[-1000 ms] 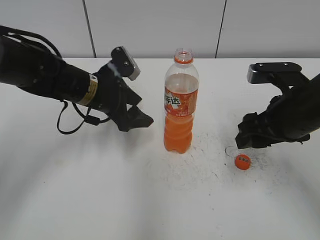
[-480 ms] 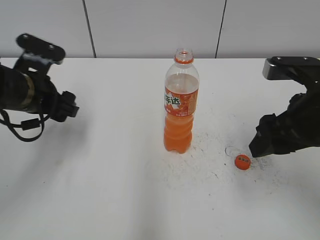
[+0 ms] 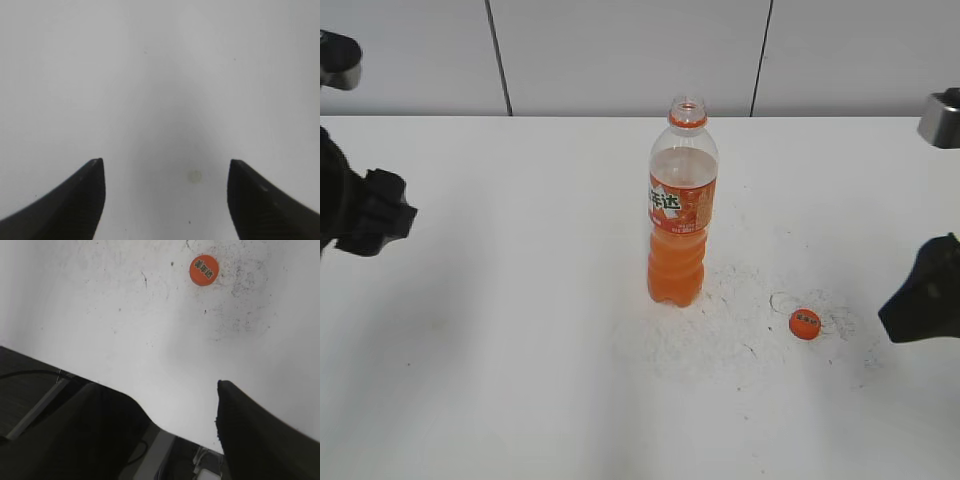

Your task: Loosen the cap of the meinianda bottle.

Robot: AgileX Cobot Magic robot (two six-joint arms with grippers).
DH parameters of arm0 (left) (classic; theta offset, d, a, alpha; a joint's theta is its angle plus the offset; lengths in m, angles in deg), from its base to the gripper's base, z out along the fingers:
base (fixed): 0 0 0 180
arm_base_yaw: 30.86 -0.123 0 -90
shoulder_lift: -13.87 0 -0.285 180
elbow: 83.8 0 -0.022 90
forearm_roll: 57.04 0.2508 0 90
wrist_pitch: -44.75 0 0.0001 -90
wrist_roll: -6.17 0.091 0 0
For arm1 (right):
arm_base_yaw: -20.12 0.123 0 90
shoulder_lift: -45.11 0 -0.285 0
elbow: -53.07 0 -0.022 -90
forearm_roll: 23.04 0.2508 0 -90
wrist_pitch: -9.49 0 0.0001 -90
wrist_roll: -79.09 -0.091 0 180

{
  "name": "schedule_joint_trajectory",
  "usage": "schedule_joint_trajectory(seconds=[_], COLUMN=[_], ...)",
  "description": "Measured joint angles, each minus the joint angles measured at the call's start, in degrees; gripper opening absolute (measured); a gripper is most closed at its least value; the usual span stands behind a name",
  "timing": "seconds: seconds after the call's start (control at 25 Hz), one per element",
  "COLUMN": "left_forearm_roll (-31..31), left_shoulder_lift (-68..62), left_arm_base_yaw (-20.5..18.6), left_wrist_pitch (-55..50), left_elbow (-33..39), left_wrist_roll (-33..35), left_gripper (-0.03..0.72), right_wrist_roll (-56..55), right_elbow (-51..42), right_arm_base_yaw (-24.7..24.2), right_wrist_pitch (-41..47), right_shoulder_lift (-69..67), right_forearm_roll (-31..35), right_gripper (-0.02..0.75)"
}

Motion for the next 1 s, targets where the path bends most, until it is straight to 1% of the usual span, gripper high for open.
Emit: schedule_joint_trajectory(seconds=[0.2, 0.32, 0.4, 0.56, 0.76, 0.88, 1.0], left_forearm_roll=[-12.2, -18.5, -22.0, -24.7, -26.4, -26.7, -27.2], left_shoulder_lift=[11.9, 20.6, 27.9, 38.9, 50.7, 57.4, 62.3], left_arm_base_yaw=[2.4, 2.7, 2.8, 2.8, 2.8, 2.8, 3.0], left_wrist_pitch=[-8.7, -12.0, -13.7, -18.7, -25.2, -26.3, -24.9], left_elbow=[0.0, 0.6, 1.8, 5.7, 8.8, 9.8, 11.4], left_wrist_roll=[14.8, 22.0, 25.5, 27.8, 28.7, 29.0, 29.7], left_gripper=[0.588, 0.585, 0.585, 0.585, 0.585, 0.585, 0.585], right_wrist_roll=[3.1, 4.1, 4.6, 4.9, 3.9, 2.4, 1.8], right_elbow=[0.0, 0.0, 0.0, -0.9, -9.1, -13.3, -16.3], right_arm_base_yaw=[0.0, 0.0, 0.0, 0.0, 0.0, 0.0, 0.0], right_wrist_pitch=[7.4, 12.3, 14.1, 15.3, 15.5, 15.6, 14.7], right_shoulder_lift=[8.4, 15.7, 19.9, 30.2, 43.0, 51.8, 58.1], right_forearm_roll=[-0.1, -0.2, -0.5, -2.1, -3.5, -5.9, -7.5], right_gripper=[0.530, 0.530, 0.530, 0.530, 0.530, 0.530, 0.530])
